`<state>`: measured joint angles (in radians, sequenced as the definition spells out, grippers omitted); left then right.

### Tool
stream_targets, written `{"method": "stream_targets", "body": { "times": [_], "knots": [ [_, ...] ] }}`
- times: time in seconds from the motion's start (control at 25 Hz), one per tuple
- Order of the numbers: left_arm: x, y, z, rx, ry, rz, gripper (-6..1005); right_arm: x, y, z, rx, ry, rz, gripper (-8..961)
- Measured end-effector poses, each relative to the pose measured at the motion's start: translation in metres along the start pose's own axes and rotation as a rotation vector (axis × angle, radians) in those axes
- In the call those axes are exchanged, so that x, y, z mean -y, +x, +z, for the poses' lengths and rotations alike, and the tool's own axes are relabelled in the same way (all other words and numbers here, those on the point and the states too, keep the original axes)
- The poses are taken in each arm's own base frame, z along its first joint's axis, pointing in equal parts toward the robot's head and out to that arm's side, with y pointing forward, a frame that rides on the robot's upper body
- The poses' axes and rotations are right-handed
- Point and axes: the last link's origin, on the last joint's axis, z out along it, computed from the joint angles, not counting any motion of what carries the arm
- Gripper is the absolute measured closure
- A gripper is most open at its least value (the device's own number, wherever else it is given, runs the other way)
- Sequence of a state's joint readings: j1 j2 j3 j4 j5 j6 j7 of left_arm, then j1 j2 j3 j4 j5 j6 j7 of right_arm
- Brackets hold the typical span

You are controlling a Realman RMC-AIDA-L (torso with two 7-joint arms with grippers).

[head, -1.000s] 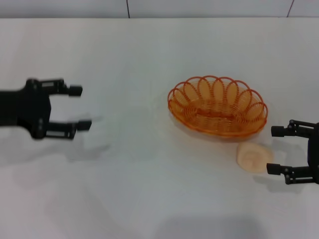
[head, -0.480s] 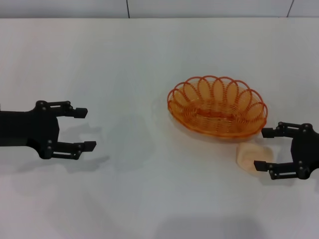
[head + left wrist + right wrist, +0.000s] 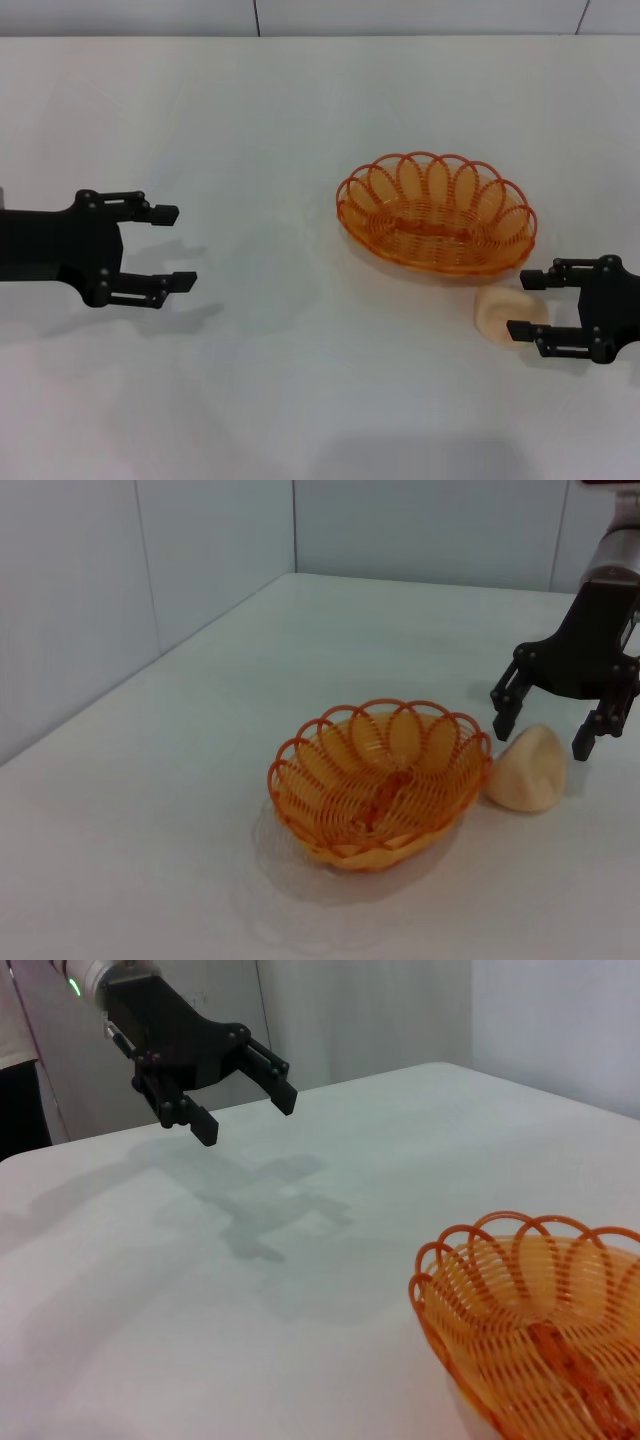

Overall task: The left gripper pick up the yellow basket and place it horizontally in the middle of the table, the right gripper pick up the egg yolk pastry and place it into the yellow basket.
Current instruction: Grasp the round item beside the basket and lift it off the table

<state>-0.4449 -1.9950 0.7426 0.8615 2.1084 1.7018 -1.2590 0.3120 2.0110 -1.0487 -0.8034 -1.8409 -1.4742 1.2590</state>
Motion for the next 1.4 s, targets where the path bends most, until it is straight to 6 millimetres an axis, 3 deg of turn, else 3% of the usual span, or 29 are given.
{"method": "stream_targets", "body": {
  "times": [0.36,0.84,1.2,1.4],
  "knots": [
    [0.000,0.002,0.001,-0.004,-0.004,0.006,186,-0.006,0.002,0.004,-0.015,-0.037,-0.012,414],
    [-0.004,-0.003,0.000,0.000,-0.007,0.002,188,-0.002,-0.002,0.001,-0.016,-0.032,-0.021,826],
    [-0.011,-0.009,0.004,-0.012,-0.016,0.006,194,0.003,-0.029,-0.035,0.075,-0.064,-0.047,896],
    [-0.015,-0.011,0.008,-0.020,-0.021,0.000,194,0.003,-0.060,-0.034,0.118,-0.105,-0.106,906]
  ]
}}
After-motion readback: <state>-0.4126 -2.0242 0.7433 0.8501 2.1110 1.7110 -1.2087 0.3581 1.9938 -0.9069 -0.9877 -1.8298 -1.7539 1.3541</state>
